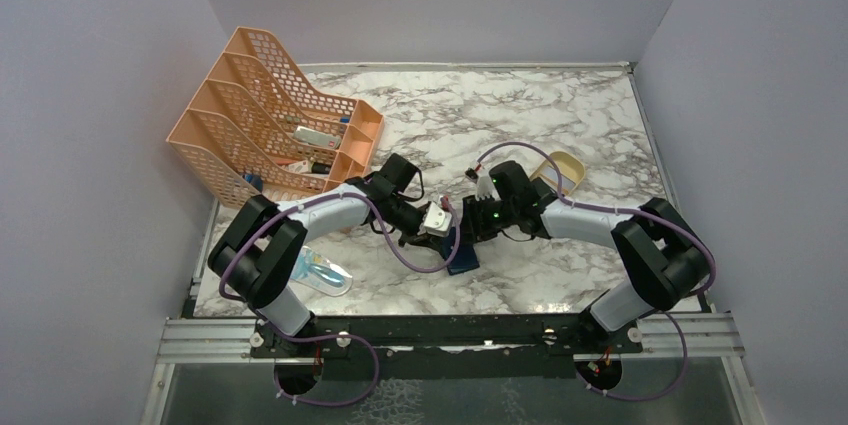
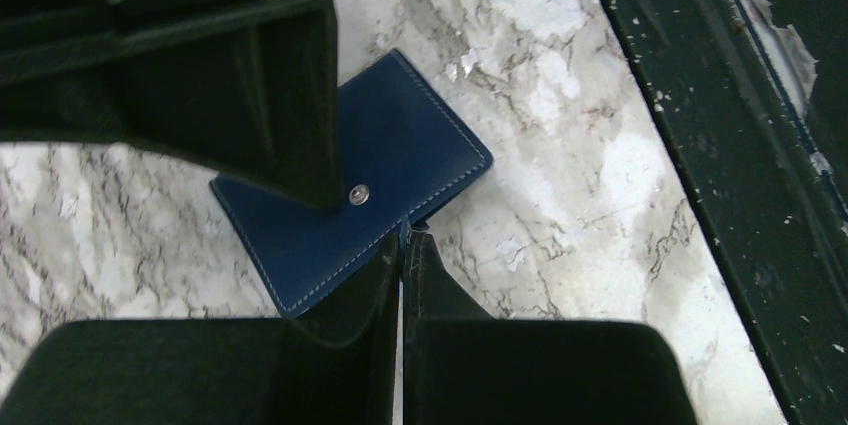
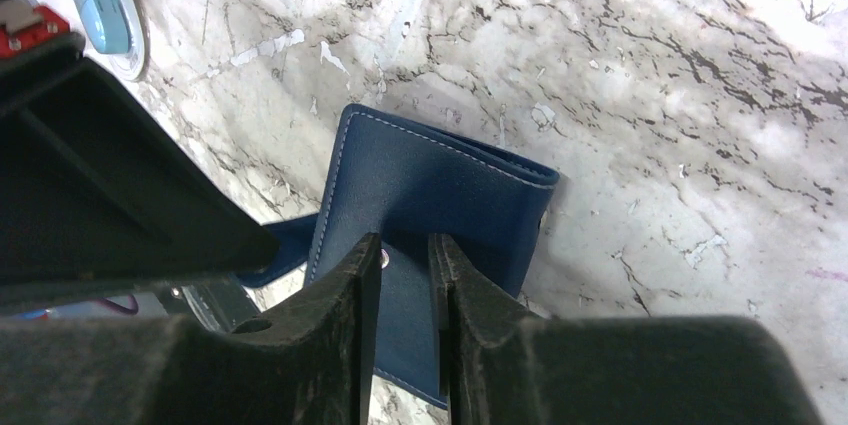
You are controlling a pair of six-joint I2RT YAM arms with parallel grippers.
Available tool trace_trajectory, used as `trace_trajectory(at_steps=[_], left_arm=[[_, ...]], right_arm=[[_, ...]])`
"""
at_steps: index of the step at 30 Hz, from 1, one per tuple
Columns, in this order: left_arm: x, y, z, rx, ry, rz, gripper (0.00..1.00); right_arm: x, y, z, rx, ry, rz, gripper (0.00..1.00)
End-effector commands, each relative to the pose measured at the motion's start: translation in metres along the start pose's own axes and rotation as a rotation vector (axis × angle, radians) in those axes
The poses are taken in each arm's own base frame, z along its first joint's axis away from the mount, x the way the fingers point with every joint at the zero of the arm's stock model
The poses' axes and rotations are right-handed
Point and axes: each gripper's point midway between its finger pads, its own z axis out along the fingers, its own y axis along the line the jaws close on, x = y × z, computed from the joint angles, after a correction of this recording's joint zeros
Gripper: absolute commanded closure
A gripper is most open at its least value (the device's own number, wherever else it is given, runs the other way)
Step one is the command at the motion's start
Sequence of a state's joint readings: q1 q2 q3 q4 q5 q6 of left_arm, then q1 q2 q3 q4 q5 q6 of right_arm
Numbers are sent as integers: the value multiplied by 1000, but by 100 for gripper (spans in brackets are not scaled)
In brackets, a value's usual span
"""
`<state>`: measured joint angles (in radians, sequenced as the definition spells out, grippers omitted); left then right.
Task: Put the credit cards into the card holder
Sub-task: Close the card holder at the center of the board.
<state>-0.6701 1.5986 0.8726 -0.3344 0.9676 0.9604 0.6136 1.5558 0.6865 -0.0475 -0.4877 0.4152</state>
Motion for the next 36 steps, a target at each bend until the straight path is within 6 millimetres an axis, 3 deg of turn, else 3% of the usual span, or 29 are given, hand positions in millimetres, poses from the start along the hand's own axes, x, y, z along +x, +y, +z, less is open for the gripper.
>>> trace_trajectory(at_steps=[1, 8, 16, 22, 27, 31, 36], left_arm=[[-20, -13, 10, 81, -92, 60, 100], [-15, -14, 19, 91, -67, 39, 100], [-24, -3, 26, 86, -86, 79, 100], [-26, 3, 34, 70, -91, 62, 100], [-27, 26, 30, -113, -102, 21, 89], [-41, 38, 20, -249, -161, -80, 69], [-42, 50, 1, -411, -150, -204, 68]], right_arm=[[15, -17, -6, 121, 69, 63, 73], [21, -2, -31, 122, 115, 111, 73], [47, 7, -11, 65, 197, 127, 74], [62, -8, -3, 153, 242, 148, 75], [63, -14, -6, 185, 210, 156, 77], [62, -14, -7, 182, 176, 147, 77], [63, -13, -7, 171, 165, 155, 78]])
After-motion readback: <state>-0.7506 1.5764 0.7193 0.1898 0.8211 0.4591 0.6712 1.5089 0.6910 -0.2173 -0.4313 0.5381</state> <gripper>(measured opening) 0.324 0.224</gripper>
